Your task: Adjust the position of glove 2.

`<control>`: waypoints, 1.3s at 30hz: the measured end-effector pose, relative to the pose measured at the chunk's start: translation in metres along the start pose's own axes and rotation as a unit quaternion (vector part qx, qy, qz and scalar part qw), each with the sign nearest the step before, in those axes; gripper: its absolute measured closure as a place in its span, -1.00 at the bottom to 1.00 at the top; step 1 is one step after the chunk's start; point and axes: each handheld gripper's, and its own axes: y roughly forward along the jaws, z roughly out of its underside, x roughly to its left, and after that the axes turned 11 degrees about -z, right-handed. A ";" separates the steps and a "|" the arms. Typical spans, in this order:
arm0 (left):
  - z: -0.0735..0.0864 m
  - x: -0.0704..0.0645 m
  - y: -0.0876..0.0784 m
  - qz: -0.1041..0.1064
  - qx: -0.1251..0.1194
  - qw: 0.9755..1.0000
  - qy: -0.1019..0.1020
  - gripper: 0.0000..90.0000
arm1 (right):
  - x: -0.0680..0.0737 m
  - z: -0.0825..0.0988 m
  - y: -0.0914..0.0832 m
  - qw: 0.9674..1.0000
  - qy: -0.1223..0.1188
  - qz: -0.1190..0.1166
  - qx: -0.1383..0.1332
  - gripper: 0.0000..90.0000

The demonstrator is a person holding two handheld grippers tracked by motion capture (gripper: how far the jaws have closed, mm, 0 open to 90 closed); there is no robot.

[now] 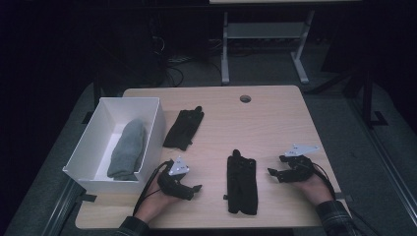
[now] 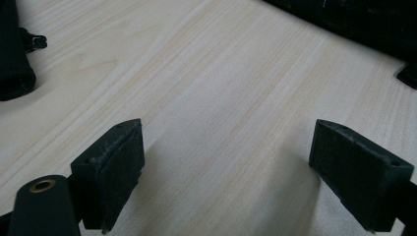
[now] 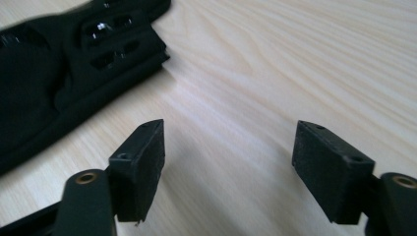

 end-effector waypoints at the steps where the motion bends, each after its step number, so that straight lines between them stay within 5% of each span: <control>1: -0.001 -0.001 0.000 -0.002 0.002 1.000 -0.003 -0.71 | -0.001 0.001 0.000 1.000 0.002 -0.001 -0.005 -0.49; 9: -0.016 0.000 0.002 0.002 0.022 1.000 -0.023 -0.55 | -0.002 0.004 0.004 1.000 -0.001 0.010 -0.005 -0.68; 14: -0.030 0.009 0.004 -0.026 0.024 0.999 -0.039 -0.09 | -0.002 0.004 0.004 1.000 -0.001 0.008 -0.002 -0.70; 18: -0.042 0.023 0.009 -0.031 0.027 0.996 -0.077 0.34 | -0.002 0.004 0.004 1.000 -0.002 0.008 -0.002 -0.70; 25: -0.068 0.047 0.023 -0.068 0.024 0.994 -0.087 0.96 | -0.002 0.004 0.004 1.000 -0.001 0.008 -0.002 -0.71; 34: -0.091 0.080 0.053 -0.130 0.026 0.987 -0.086 0.99 | -0.002 0.004 0.005 1.000 -0.001 0.008 -0.004 -0.71; 39: -0.097 0.094 0.069 -0.144 0.037 0.985 -0.084 0.99 | -0.002 0.004 0.005 1.000 -0.001 0.008 -0.004 -0.71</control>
